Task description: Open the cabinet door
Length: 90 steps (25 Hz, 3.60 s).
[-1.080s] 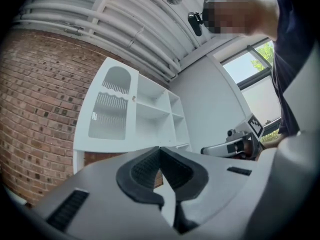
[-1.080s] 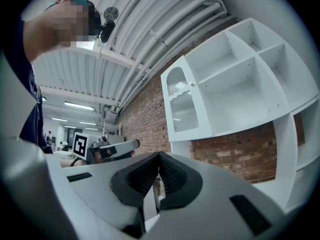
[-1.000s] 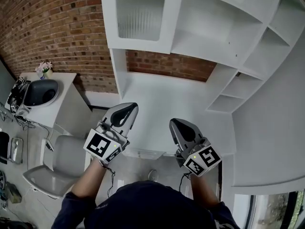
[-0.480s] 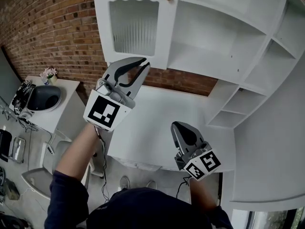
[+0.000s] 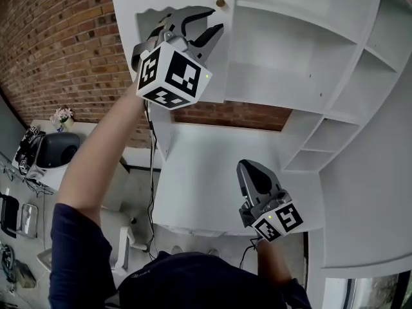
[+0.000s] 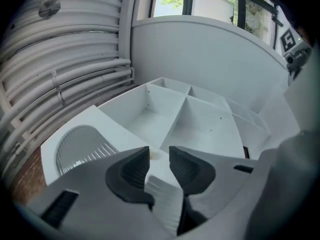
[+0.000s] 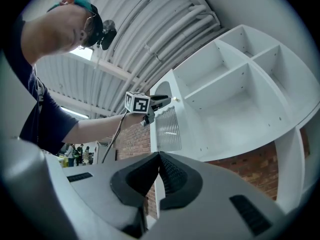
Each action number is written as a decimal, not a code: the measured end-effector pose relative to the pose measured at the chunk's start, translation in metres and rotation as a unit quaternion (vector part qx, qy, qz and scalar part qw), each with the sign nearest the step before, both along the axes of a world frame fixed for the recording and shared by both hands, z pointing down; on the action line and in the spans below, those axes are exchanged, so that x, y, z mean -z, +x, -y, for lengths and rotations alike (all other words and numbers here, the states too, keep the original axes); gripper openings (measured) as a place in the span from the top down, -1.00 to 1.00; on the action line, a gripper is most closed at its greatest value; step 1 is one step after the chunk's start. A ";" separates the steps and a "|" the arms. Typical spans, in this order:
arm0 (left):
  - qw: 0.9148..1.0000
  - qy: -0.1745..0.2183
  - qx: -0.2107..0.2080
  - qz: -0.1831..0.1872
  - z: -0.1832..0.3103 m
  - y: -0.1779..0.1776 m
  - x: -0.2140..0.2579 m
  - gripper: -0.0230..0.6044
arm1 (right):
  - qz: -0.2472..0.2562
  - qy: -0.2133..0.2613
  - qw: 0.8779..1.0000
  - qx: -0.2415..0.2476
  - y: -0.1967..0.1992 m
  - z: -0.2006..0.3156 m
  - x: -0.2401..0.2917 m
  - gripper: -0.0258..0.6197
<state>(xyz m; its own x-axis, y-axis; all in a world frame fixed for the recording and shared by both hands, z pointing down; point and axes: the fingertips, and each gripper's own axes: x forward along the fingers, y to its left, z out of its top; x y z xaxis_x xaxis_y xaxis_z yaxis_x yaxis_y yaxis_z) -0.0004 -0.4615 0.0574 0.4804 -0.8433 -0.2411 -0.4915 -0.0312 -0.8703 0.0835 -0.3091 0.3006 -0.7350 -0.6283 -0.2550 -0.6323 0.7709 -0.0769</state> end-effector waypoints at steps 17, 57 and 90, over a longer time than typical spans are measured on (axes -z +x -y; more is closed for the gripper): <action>0.998 0.012 0.051 0.045 0.060 0.007 0.021 0.66 | 0.004 -0.020 0.999 -0.027 0.024 0.033 -0.014 0.85; 0.999 0.029 0.000 0.017 -0.198 -0.223 0.025 0.66 | -0.045 -0.011 0.991 0.124 -0.152 -0.033 0.000 0.85; 0.964 -0.075 -0.138 -0.216 -0.262 -0.159 -0.086 0.91 | -0.051 0.011 0.996 0.073 -0.137 -0.031 0.027 0.85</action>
